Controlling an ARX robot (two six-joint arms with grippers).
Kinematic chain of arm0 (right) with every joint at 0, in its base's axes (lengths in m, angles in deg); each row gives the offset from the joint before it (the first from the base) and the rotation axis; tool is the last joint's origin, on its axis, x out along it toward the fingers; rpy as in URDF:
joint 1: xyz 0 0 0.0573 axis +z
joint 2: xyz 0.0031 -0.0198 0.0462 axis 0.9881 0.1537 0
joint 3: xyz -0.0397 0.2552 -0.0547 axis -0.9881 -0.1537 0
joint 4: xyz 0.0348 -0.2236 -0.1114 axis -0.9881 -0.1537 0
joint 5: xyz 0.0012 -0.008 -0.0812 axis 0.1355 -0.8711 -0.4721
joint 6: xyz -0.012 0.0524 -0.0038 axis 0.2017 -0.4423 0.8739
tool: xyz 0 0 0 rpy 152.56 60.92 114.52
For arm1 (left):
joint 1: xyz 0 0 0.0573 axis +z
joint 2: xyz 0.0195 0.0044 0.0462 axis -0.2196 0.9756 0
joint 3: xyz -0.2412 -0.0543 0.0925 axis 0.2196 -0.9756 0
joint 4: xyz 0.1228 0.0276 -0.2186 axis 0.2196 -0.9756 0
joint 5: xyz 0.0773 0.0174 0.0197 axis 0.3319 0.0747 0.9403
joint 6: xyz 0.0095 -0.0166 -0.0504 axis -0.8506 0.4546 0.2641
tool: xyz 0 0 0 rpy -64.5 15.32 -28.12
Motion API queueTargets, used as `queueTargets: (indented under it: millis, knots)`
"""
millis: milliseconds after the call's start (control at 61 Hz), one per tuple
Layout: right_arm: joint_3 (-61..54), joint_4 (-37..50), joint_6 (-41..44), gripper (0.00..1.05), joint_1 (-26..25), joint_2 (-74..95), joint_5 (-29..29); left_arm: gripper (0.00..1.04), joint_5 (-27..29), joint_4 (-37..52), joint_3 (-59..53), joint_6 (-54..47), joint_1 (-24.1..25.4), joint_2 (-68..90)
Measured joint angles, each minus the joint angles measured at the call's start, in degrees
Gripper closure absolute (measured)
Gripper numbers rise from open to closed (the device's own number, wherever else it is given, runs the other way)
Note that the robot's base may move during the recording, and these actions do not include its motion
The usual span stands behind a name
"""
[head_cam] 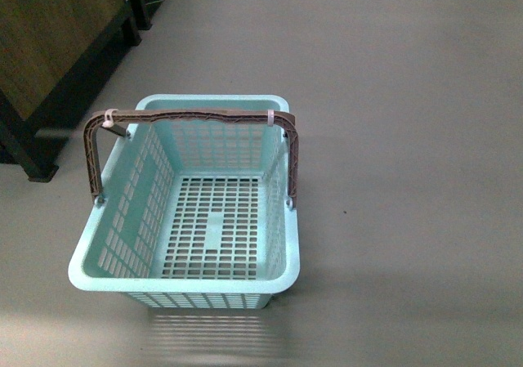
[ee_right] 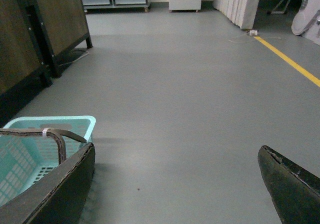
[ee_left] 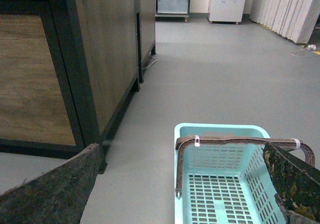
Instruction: Pick lemon and mango into basket
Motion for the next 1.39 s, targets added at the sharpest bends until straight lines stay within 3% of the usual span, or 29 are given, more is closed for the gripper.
queueTargets:
  millis: [573,606,623,655,688,754,967,1196,1393]
  knots:
    - [0.0,0.0,0.0,0.09,0.0,0.0,0.0,0.07,0.48,-0.11,0.02,0.26,-0.07,0.09]
    - [0.0,0.0,0.0,0.09,0.0,0.0,0.0,0.07,8.02,-5.07,1.81,3.72,-2.38,2.54]
    - [0.0,0.0,0.0,0.09,0.0,0.0,-0.02,0.07,9.16,-6.69,2.43,4.31,-3.17,3.58]
    - [0.0,0.0,0.0,0.09,0.0,0.0,-0.04,0.07,18.73,-11.98,5.07,9.33,-5.73,9.01]
    - [0.0,0.0,0.0,0.09,0.0,0.0,-0.02,0.07,22.64,-13.07,6.16,13.33,-6.03,12.98]
    - [0.0,0.0,0.0,0.09,0.0,0.02,-0.04,0.07,24.96,-10.93,7.28,18.82,-5.38,19.74]
    - [0.0,0.0,0.0,0.09,0.0,0.0,-0.07,0.07,14.67,6.43,12.87,33.07,-2.14,41.99]
    - [0.0,0.0,0.0,0.09,0.0,0.0,-0.07,0.07,0.81,27.1,22.86,51.34,-5.77,74.86]
    - [0.0,0.0,0.0,0.09,0.0,0.0,-0.07,0.07,-0.96,34.49,32.5,62.31,-9.92,96.1]
